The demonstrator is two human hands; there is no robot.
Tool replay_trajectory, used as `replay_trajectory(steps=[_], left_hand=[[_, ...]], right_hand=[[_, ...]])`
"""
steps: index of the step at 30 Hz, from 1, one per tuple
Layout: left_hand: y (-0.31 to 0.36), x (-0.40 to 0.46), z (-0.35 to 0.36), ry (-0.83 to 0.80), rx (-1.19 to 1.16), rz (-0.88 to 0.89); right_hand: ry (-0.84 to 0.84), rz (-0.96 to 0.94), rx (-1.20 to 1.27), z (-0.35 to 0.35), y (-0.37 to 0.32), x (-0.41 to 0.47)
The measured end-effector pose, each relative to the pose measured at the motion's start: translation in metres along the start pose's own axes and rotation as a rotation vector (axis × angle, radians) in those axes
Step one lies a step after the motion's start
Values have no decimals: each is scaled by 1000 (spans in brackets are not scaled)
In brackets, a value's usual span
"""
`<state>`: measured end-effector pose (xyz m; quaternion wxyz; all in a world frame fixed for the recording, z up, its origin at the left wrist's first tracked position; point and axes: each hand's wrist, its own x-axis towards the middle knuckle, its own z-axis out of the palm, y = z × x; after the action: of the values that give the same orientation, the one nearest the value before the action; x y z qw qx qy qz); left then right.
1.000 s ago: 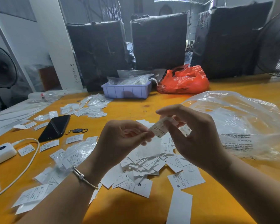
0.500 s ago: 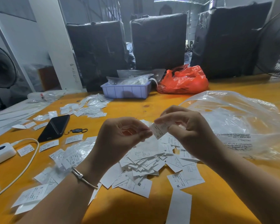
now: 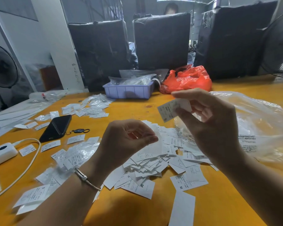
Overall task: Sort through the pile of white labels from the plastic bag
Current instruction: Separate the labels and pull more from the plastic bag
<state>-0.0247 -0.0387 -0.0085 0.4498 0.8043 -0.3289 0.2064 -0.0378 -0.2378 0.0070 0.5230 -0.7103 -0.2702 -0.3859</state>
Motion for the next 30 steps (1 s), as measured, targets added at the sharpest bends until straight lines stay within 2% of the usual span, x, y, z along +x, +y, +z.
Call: replay_trajectory(steps=[4, 9, 19, 30], left_hand=[[1, -1, 1, -27, 3, 6], [2, -1, 2, -39, 21, 23], [-2, 0, 2, -81, -4, 32], [1, 0, 0, -89, -33, 30]], right_hand=[[-38, -40, 77, 4, -6, -3], [-121, -36, 11, 10, -3, -7], [-85, -75, -92, 9, -1, -6], [-266, -71, -112, 4, 4, -6]])
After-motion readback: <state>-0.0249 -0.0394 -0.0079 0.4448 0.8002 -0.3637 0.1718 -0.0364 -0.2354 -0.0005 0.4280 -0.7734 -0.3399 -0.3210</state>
